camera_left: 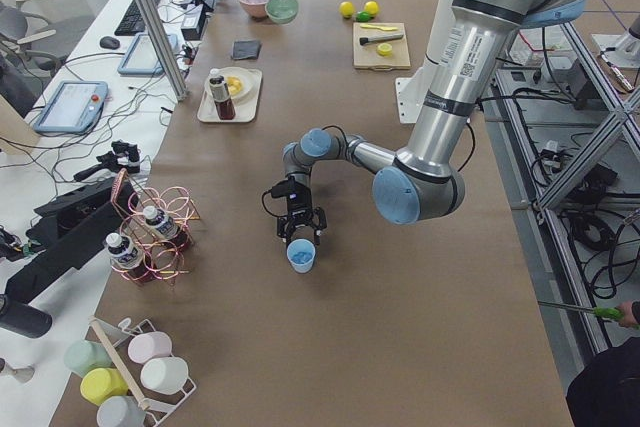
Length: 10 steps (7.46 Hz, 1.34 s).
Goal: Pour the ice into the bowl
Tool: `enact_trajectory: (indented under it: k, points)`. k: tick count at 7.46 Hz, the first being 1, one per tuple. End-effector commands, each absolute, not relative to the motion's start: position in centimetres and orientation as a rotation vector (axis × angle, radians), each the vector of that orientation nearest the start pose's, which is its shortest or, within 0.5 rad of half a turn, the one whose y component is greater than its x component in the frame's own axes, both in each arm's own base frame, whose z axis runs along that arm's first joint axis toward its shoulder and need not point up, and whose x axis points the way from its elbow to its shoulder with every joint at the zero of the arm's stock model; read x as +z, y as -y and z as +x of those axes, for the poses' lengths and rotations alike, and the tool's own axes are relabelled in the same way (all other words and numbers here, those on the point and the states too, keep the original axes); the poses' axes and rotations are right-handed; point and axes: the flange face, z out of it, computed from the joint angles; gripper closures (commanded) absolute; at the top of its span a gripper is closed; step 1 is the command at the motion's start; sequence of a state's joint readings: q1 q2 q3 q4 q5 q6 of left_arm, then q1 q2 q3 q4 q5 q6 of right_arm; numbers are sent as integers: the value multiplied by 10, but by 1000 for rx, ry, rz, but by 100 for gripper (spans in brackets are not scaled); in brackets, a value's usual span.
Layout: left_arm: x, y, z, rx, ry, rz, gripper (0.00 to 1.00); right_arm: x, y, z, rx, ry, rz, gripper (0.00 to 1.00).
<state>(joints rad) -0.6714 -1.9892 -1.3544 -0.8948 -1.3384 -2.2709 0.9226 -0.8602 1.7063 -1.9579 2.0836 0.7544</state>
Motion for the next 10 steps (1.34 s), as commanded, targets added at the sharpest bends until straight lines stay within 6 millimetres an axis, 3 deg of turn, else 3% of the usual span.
enact_trajectory:
  k: [1,4,5,6,8,9,10]
  points:
    - [602,503,374,-1361,463,280,6,157,552,-441,53,648,22,100]
    - [619,492,380,-1369,496,294,6,86,539,-518,72,636,20,100]
    - [622,490,383,-1371,499,298,6,75,526,-543,47,632,27,100]
    - [625,485,384,-1362,504,300,6,66,506,-570,26,658,50,100]
    - [629,483,382,-1359,513,298,6,48,486,-617,10,694,73,100]
    - [634,482,377,-1360,522,298,6,57,480,-645,23,725,103,100]
    - [637,483,373,-1363,528,297,6,63,474,-659,15,735,110,100]
